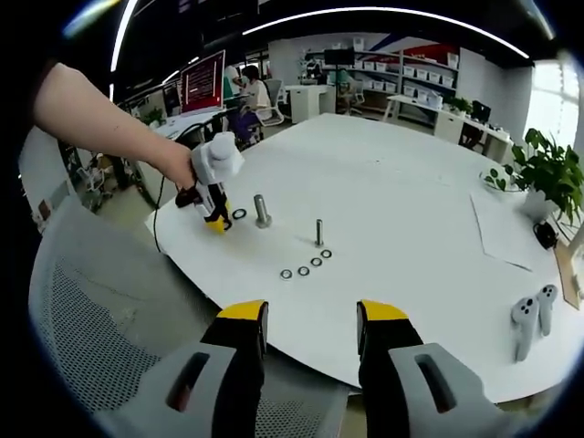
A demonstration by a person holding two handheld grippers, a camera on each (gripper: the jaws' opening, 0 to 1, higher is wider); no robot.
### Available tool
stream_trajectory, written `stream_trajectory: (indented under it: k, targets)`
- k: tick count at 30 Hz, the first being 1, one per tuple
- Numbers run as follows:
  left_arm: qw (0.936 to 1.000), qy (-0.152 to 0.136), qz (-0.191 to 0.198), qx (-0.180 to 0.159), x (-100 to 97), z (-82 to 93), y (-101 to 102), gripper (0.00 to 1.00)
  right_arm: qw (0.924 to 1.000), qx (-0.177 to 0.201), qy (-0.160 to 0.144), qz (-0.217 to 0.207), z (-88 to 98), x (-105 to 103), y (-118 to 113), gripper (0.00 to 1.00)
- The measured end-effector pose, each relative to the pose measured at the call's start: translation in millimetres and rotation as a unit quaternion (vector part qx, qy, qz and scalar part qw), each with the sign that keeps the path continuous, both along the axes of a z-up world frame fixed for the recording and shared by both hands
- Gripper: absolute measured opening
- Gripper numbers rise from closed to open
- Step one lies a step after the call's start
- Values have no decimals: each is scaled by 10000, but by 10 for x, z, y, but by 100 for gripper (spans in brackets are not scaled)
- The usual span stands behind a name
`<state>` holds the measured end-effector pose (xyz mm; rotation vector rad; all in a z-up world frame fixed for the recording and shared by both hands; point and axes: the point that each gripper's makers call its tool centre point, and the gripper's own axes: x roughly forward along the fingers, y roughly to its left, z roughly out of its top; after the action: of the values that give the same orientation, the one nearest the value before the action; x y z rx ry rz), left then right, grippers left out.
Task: Place the washer onto the threaded stud by aligning its center hole with the stud, sliding it down to the base, and recovering from edge contact or off-axis alignment until the washer reaches the visible bottom stop.
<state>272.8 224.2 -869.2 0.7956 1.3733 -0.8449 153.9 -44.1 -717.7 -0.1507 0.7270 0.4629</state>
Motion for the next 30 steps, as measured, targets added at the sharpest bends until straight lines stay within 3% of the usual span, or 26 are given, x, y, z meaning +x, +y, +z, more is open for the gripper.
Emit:
stream_trajectory:
  k: [10, 30]
  targets:
    - [9998, -121, 90, 90, -44, 18, -7, 20, 10000, 32, -17, -15, 12, 12, -1, 41]
    - [9982, -367, 114, -463, -85, 30, 23, 19, 10000, 22, 15, 7, 1, 6, -3, 40]
